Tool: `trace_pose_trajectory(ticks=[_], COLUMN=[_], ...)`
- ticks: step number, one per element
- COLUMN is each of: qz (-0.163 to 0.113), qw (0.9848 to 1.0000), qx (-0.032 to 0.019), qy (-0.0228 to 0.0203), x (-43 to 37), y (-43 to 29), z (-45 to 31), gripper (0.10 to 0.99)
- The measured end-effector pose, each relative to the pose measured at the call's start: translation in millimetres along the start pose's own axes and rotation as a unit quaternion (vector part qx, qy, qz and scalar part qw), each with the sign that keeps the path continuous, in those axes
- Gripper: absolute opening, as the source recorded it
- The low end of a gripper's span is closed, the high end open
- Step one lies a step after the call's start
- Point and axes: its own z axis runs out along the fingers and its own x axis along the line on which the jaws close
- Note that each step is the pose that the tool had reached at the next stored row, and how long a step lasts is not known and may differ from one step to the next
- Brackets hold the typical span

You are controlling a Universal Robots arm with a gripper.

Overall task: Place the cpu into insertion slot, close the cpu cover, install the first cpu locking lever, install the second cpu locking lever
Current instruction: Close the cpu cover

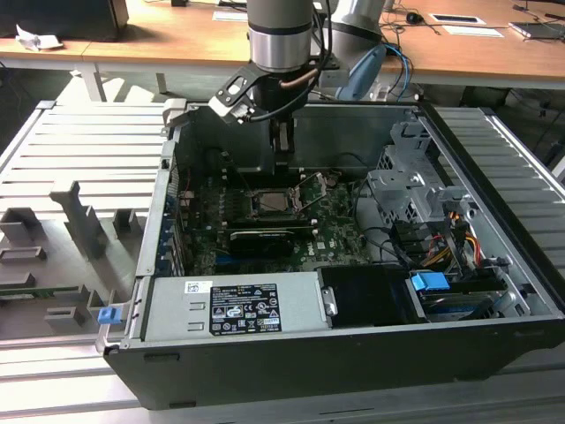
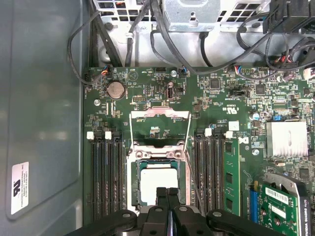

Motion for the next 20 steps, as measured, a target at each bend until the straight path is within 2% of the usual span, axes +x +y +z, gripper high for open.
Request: trace_pose_trajectory(ticks=[6, 10, 20], qz=[0.0, 0.0, 0.0], qw=[1.0, 1.0, 1.0], qx=[0.0, 0.0013, 0.0023], qy=[-0.0009, -0.0009, -0.0009], x=[0.1, 0.4, 1.0], y=[0.3, 14.2, 24.2], z=[-2.9, -2.3, -1.6], gripper=[0.106, 0.106, 0.106])
